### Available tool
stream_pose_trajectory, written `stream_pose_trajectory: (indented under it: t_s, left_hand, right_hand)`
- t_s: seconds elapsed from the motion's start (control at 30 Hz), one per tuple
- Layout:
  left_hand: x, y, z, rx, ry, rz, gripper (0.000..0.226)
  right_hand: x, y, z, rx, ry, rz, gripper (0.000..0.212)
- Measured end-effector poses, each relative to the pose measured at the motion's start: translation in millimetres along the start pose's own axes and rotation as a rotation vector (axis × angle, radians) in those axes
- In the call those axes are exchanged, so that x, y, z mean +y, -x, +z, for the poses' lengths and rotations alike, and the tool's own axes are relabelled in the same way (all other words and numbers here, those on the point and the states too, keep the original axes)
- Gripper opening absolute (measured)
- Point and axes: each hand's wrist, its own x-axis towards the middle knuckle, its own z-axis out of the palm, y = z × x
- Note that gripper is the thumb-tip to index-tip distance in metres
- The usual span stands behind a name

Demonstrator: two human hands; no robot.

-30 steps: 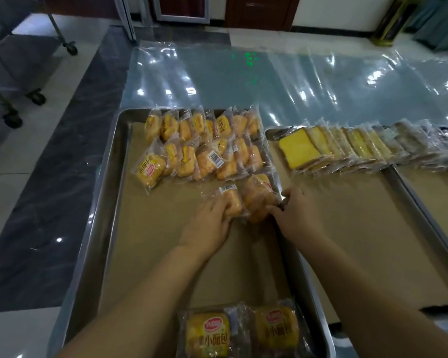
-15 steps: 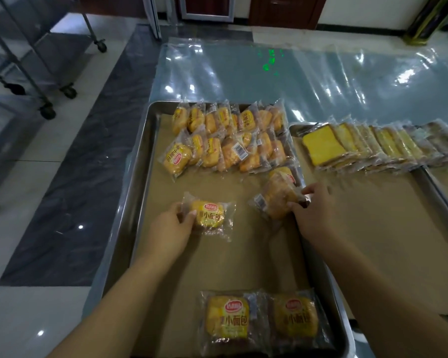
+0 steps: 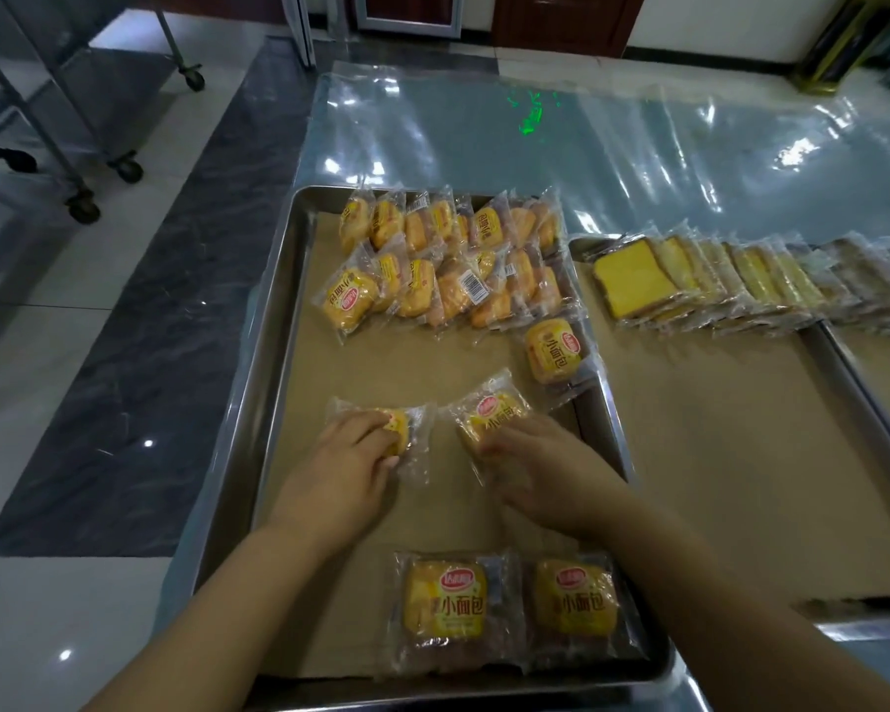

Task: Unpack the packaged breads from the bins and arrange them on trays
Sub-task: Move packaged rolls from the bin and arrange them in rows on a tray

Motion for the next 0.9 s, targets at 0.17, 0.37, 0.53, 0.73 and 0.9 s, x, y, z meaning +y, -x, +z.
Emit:
stream_pose_trajectory:
  t_s: [0.17,0.37,0.53,0.73,0.9]
  left_hand:
    - [-8.6,35.5,-12.8,0.030,-0.041,-0.046,0.028]
    - [-1.6,66.6,-14.2,0.032,-0.098,-0.069,0.027]
    - [9.3,92.7,-12.3,0.015,-0.078,-0.056,0.027]
    - [13.9,121.1,-12.5,0.005,-0.016,-0.066,0.025]
    - [12.6,128.6,-13.3,-0.011,-0.008,-0.063,0.020]
  right_hand:
    - [-0.4,10.2,12.6,0.094,-0.028,0.072,0.030]
    - [1.5,-7.6,19.3,-0.108,0.136,0.227,0.061]
    - [-2.0,-1.6,21.7,-0.101,0.185,0.276,0.053]
    - [-7.0,28.7,20.8,-0.060,0.179,0.385,0.045]
    - [-13.0,50.2,19.3,-0.016,0.214,0.449,0.034]
